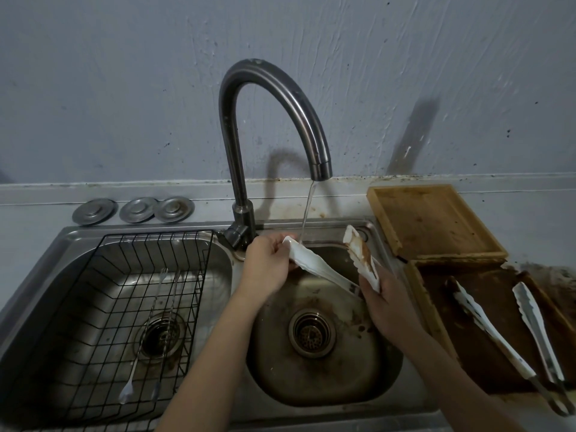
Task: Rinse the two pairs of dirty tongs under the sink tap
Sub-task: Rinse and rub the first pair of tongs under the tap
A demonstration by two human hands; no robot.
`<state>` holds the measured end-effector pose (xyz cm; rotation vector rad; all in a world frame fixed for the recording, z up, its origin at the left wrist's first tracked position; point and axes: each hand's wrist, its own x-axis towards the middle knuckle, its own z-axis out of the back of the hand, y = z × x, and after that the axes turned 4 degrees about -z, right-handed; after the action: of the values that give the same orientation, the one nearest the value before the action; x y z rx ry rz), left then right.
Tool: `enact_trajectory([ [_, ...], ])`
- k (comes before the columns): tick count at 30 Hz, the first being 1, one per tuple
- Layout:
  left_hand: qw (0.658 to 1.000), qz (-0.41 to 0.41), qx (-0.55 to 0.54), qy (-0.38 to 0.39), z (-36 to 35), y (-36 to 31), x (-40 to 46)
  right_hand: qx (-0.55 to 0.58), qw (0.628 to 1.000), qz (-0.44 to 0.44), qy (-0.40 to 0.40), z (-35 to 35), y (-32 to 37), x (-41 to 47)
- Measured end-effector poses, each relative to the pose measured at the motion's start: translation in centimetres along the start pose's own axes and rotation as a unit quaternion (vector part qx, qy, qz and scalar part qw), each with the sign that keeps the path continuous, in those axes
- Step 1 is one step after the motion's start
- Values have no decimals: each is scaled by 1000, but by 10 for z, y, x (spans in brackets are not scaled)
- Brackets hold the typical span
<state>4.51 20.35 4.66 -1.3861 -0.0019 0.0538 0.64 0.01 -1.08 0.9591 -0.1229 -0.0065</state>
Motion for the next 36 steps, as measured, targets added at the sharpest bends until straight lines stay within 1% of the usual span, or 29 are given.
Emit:
enact_trajectory([
  [3, 998, -43, 34, 18, 8, -8, -1, -5, 1000, -10, 8, -2, -1, -1],
  [7, 994, -81, 73, 15, 11, -14, -4, 69, 995, -24, 71, -7, 1, -3],
  [14, 991, -97, 87, -17, 11, -18, -3, 80, 994, -25, 74, -12, 5, -3],
  [16, 995, -79, 63, -22, 10, -14, -2, 85, 993, -24, 78, -11, 6, -3],
  [17, 997, -62, 34, -32, 7, -11, -1, 89, 993, -22, 77, -11, 6, -3],
  [20, 992, 6, -80, -95, -6, 1, 2, 90, 994, -11, 64, -11, 10, -4],
  [21, 989, 33, -98, -108, -12, 7, 2, 83, 995, -7, 62, -11, 11, -4],
  [23, 987, 77, -90, -105, -25, 21, 1, 56, 997, -6, 46, -10, 12, -5],
  [26, 987, 123, -67, -75, -36, 40, 0, 3, 999, -28, 16, -6, 10, -6],
  [29, 979, 131, -119, -100, -33, 47, 3, -24, 999, -47, 5, -4, 7, -11],
  [33, 963, 119, -191, -151, -41, 46, 2, -61, 997, -53, 23, -10, 5, -16],
  [35, 961, 121, -205, -142, -53, 49, -3, -76, 995, -54, 24, -10, 5, -16],
  [36, 956, 140, -227, -124, -57, 51, -4, -85, 995, -55, 24, -9, 5, -16],
])
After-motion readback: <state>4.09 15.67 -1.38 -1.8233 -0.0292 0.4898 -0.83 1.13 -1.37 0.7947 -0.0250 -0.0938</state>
